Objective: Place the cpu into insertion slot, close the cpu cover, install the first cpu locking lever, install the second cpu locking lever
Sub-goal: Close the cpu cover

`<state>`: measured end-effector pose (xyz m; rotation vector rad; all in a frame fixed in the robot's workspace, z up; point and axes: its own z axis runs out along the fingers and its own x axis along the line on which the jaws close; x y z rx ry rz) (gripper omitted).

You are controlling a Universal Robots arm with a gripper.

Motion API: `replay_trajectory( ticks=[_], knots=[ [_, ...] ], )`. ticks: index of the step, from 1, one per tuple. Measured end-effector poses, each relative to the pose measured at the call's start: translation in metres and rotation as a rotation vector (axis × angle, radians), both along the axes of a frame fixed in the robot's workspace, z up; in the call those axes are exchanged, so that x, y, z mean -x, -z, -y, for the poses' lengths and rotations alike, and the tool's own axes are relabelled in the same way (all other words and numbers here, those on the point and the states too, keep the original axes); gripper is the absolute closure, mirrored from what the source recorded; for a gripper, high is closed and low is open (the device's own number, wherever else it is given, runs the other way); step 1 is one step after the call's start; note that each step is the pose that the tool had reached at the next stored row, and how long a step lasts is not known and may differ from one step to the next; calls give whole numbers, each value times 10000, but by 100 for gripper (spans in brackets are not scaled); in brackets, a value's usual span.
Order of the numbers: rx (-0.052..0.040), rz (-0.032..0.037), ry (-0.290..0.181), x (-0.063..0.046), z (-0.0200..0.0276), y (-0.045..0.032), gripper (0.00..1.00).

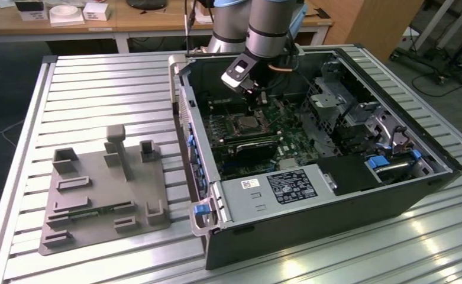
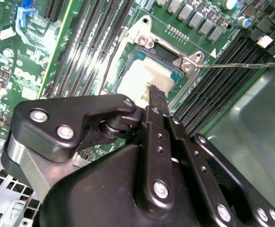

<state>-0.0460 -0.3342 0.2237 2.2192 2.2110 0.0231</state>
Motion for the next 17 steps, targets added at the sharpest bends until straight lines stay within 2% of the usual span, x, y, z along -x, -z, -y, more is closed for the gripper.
replay_trajectory(
  ticks=[7,9,14,17],
  knots=[
    [20,2,0,-2,-16,-168,90],
    [22,4,1,-40,-18,-169,90],
    [24,3,-1,-240,-27,-157,90],
    [25,3,0,-301,-32,-156,90]
  ],
)
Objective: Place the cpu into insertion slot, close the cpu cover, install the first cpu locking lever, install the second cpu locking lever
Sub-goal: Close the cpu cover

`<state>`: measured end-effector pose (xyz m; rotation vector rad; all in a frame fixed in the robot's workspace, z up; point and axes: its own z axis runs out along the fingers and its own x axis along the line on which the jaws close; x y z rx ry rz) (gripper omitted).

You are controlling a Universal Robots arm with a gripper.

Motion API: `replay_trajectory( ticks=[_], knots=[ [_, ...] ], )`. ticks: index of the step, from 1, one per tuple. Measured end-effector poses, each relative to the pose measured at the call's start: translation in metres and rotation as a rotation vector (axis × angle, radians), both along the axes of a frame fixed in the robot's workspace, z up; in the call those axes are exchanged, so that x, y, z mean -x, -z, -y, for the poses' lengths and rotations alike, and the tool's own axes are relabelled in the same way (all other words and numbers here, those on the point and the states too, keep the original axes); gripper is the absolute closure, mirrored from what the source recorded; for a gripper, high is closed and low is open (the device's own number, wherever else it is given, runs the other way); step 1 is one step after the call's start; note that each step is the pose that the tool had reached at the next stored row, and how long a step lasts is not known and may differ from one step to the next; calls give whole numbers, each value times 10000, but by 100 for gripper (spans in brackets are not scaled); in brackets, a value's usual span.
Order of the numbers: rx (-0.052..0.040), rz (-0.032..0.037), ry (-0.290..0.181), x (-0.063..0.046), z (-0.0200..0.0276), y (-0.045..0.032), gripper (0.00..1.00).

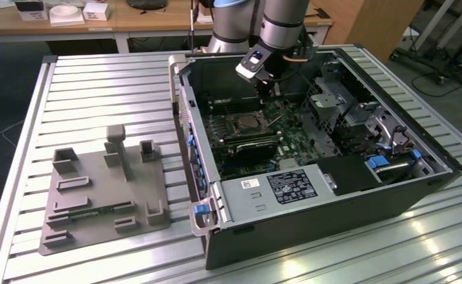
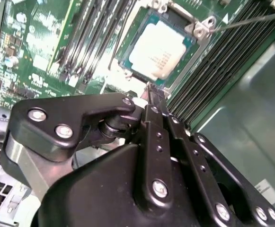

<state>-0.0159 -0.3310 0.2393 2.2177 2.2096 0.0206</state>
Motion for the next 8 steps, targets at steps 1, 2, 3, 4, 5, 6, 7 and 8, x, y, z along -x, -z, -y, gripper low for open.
replay_trajectory(
  ticks=[1,2,3,4,5,6,7,8],
  knots=[
    [-1,0,0,-10,-1,0,90],
    [1,0,0,-13,-1,-5,90],
    [-1,1,1,-14,-3,-20,90],
    [0,1,1,-14,-3,-49,90],
    [-1,1,1,-14,-4,-85,90],
    [-2,2,0,-14,-4,-117,90],
    [0,1,0,-14,-4,-146,90],
    [0,1,0,-16,-4,-170,90]
  ],
)
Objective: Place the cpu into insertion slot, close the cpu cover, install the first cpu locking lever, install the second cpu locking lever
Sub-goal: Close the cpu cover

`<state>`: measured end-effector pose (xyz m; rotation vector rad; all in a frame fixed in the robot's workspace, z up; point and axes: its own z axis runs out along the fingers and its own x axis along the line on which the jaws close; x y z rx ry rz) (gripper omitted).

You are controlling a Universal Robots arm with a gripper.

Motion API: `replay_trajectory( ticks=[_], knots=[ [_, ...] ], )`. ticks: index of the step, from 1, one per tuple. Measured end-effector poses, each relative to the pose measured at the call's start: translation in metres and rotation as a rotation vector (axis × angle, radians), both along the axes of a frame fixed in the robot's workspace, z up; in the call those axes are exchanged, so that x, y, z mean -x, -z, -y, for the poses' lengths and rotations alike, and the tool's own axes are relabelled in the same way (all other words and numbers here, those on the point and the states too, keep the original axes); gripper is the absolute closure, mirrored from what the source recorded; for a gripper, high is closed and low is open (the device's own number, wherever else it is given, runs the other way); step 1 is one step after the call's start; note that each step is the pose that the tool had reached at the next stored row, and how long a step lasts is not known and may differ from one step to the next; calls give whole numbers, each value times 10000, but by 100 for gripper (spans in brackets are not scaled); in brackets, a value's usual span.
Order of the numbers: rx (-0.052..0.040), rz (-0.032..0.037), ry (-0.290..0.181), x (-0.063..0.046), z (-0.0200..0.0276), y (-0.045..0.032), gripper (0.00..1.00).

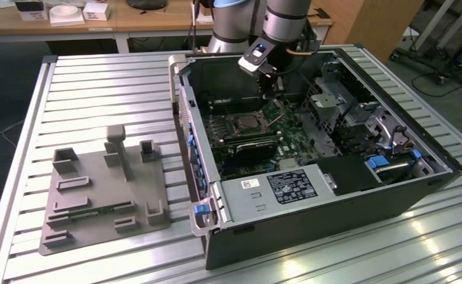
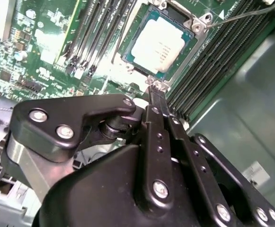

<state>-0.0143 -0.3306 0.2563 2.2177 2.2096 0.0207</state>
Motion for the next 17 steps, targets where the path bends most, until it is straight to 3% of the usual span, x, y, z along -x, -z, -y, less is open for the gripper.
replay_trajectory(
  ticks=[3,8,17],
  knots=[
    [-3,0,1,-72,-4,-11,90],
    [-1,0,0,-291,-14,-11,90],
    [0,0,0,-534,-21,-14,90]
  ],
)
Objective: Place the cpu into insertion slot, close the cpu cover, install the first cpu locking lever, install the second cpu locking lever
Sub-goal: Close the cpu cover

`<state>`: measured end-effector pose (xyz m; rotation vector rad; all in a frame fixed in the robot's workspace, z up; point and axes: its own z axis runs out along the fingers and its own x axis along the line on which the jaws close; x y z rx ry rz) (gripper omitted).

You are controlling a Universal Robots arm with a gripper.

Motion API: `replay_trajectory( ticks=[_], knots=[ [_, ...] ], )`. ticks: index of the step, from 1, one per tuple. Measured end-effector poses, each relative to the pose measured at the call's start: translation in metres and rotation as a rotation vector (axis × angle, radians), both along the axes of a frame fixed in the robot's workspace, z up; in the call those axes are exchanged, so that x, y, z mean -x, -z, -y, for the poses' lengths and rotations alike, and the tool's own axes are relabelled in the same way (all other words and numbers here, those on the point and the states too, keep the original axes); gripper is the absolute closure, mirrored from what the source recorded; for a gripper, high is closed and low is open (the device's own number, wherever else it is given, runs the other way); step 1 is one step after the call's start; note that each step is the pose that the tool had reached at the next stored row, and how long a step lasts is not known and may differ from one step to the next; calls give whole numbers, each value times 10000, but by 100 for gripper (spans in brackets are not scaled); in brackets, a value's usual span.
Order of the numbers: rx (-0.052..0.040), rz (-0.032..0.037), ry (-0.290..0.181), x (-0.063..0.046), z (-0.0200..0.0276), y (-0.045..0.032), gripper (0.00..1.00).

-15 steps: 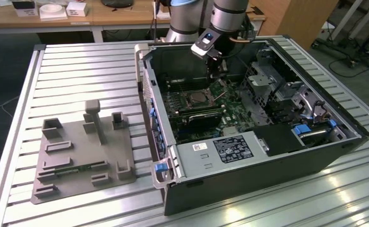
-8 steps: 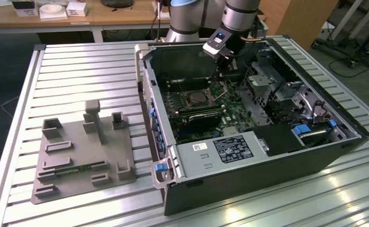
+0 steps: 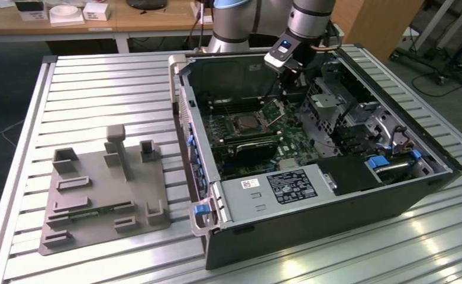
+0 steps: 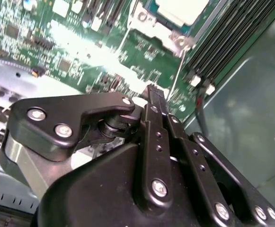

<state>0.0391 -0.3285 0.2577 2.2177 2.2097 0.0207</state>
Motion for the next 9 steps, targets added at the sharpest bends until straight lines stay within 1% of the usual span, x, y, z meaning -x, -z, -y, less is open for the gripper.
replay_trajectory(
  ticks=[5,9],
  knots=[
    [6,0,0,-121,0,0,90],
    [6,0,1,-168,0,20,90]
  ],
)
